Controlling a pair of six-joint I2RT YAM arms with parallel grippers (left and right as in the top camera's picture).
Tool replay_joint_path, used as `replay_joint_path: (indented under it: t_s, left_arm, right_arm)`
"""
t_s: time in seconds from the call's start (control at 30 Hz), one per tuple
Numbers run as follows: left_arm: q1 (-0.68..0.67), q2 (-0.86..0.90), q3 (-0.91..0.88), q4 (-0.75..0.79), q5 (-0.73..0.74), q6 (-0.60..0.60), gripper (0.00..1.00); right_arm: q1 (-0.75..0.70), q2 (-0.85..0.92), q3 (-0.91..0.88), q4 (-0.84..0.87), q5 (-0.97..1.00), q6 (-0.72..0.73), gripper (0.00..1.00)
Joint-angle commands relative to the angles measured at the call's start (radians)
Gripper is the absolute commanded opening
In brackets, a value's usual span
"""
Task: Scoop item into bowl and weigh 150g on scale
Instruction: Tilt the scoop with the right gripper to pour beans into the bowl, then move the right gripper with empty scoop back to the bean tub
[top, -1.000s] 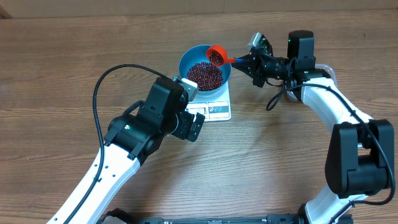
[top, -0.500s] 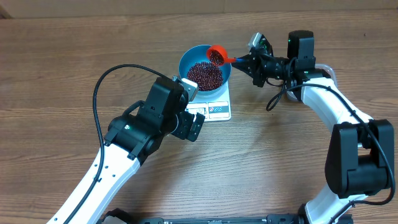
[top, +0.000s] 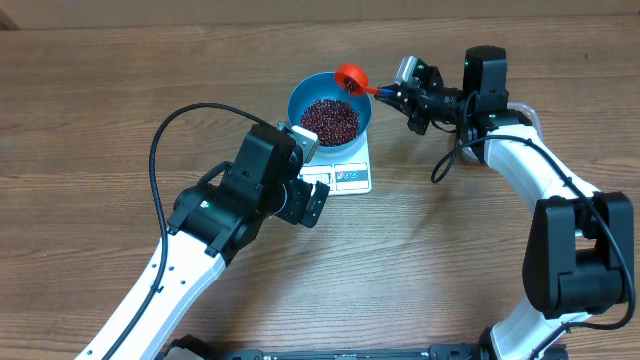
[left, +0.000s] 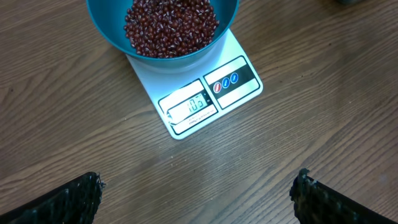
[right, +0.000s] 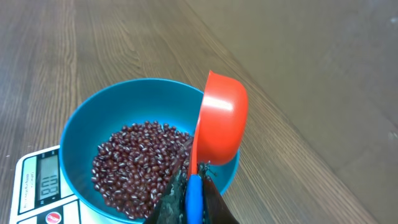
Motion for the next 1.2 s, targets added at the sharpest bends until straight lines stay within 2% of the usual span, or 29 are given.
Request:
replay_joint_path:
  t_s: [0.0, 0.6, 0.77, 0.93, 1.03, 1.17]
  left_arm:
    - [0.001, 0.006, -0.004, 0.0, 0.008, 0.015, 0.99]
    - [0.001, 0.006, -0.004, 0.0, 0.008, 0.015, 1.0]
    - [0.001, 0.006, -0.003, 0.0, 0.008, 0.015, 1.0]
    - [0.001, 0.006, -0.003, 0.0, 0.008, 0.015, 1.0]
    - [0.001, 0.006, -0.004, 0.0, 0.008, 0.015, 1.0]
    - [0.001, 0.006, -0.004, 0.0, 0.008, 0.015, 1.0]
  right_arm:
    - [0.004, 0.002, -0.003, -0.001, -0.077, -0.051, 0.04]
    - [0.004, 0.002, -0.003, -0.032, -0.125, -0.07, 0.04]
    - [-0.003, -0.032, -0.002, -0.032, -0.127, 0.043, 0.04]
    - [-0.063, -0.15, -0.002, -0.036, -0.048, 0.349, 0.04]
    - [-0.144, -0.218, -0.002, -0.115, 0.009, 0.493, 0.04]
    - [-0.251, -0.268, -0.002, -0.229, 0.009, 0.554, 0.04]
